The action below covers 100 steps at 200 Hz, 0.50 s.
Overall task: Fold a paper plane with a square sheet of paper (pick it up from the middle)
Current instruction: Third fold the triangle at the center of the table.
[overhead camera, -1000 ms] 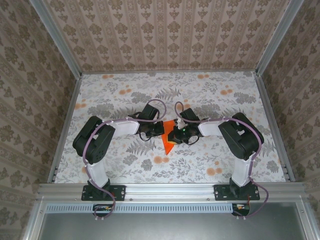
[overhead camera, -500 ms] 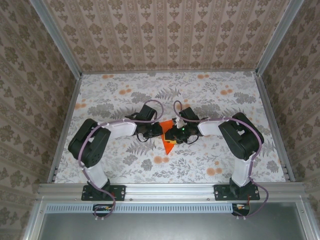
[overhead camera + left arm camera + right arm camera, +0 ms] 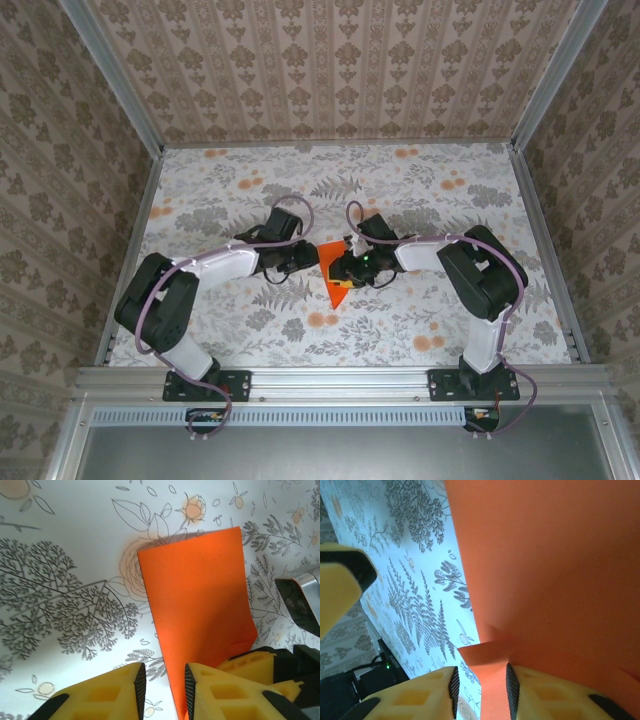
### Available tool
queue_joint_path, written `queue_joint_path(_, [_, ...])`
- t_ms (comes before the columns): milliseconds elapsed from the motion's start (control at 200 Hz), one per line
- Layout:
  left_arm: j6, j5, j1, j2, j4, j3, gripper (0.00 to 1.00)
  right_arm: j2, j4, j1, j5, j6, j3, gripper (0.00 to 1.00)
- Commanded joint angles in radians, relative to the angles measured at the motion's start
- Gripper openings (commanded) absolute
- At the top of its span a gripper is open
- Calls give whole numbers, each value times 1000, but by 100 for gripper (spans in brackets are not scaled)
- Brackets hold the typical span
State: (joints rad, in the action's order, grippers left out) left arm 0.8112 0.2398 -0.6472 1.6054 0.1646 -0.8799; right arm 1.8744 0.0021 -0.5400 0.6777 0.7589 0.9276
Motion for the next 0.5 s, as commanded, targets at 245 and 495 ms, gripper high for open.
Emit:
queue_joint_path(245, [3,58,-88,36,-50,16,6,20,-105,-2,-95,-22,-30,5])
queue_joint_path(495, [22,79,-109,82,-105,33,0,18,-107,-2,-98,-20,-30,2])
